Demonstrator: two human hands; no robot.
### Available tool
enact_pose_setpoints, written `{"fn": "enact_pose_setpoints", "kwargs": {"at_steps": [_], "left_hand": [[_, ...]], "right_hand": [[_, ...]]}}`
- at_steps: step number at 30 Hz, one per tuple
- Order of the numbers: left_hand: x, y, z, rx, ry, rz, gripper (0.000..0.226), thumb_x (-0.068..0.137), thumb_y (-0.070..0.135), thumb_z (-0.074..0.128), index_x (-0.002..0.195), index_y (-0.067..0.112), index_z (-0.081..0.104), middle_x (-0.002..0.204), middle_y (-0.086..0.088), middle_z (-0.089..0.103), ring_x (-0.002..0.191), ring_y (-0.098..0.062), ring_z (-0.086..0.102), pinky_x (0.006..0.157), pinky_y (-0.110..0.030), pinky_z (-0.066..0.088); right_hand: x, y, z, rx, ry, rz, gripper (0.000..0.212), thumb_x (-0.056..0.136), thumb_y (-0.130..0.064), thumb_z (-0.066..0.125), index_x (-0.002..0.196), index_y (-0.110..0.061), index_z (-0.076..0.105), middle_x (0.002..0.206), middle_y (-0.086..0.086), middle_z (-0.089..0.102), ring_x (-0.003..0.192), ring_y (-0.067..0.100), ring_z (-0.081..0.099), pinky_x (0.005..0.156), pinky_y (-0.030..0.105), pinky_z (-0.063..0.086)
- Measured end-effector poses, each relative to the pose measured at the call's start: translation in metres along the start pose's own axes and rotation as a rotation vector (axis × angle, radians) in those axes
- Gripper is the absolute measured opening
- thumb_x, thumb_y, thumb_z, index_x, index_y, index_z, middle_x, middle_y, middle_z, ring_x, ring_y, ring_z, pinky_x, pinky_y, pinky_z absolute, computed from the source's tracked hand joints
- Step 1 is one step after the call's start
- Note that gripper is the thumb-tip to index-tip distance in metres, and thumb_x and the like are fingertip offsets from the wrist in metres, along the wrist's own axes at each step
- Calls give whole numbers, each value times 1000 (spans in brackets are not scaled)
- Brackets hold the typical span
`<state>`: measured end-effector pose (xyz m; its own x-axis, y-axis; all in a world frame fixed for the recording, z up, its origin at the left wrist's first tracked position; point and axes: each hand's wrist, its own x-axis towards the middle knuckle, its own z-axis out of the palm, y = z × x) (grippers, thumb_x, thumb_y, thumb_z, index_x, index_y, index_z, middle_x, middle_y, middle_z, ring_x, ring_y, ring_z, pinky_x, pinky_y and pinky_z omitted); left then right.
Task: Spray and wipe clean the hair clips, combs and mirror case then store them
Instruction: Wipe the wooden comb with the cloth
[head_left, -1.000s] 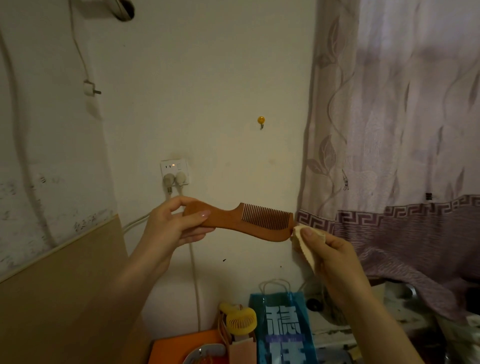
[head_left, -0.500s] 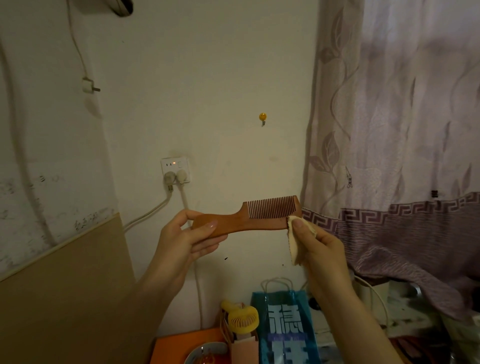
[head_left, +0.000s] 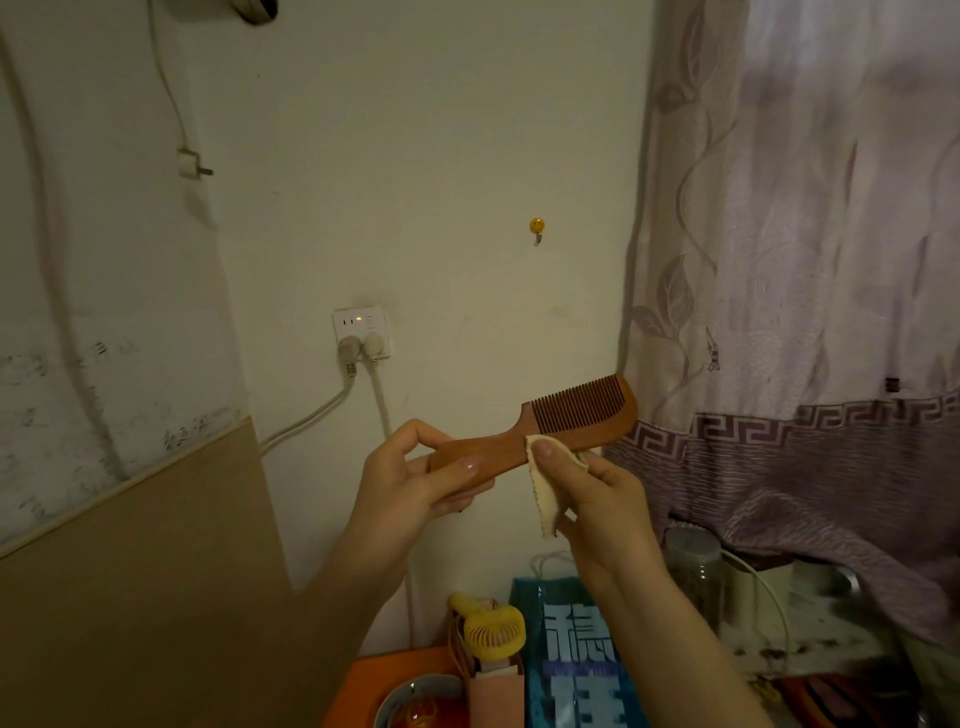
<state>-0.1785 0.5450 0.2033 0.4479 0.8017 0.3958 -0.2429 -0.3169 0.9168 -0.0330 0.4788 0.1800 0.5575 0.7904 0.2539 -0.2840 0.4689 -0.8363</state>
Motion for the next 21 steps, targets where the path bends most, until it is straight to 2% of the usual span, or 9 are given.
{"fn": "enact_pose_setpoints", "kwargs": {"at_steps": [4,11,18,21], "left_hand": [[-2,1,-1,51,1,17,17,80,4,70,87,4,54,86,-9,75,78,-26,74,62,-20,56],[-2,2,-5,113,-10,10,19,79,3,70,88,2,54,83,-9,75,75,-27,73,62,-21,57],[-4,1,-15,103,-42,-10,22,73,4,72,84,1,53,81,-14,75,74,-29,73,62,-24,59],[-3,0,-20,126,-55,-14,28,67,10,74,84,1,53,81,-15,74,74,-30,73,61,-23,58]], "right_hand": [[1,0,-3,26,42,-2,11,74,-8,73,84,-13,72,81,0,74,77,14,67,72,33,54],[1,1,-9,58,99,-46,14,70,-4,75,80,-11,69,69,-5,72,65,6,69,65,29,52],[2,-4,-21,62,95,-59,16,71,-1,73,86,-7,69,74,-1,73,66,9,69,55,21,55],[3,-8,-28,29,89,-70,16,68,-3,74,83,-7,68,77,4,72,69,13,69,59,23,57]]}}
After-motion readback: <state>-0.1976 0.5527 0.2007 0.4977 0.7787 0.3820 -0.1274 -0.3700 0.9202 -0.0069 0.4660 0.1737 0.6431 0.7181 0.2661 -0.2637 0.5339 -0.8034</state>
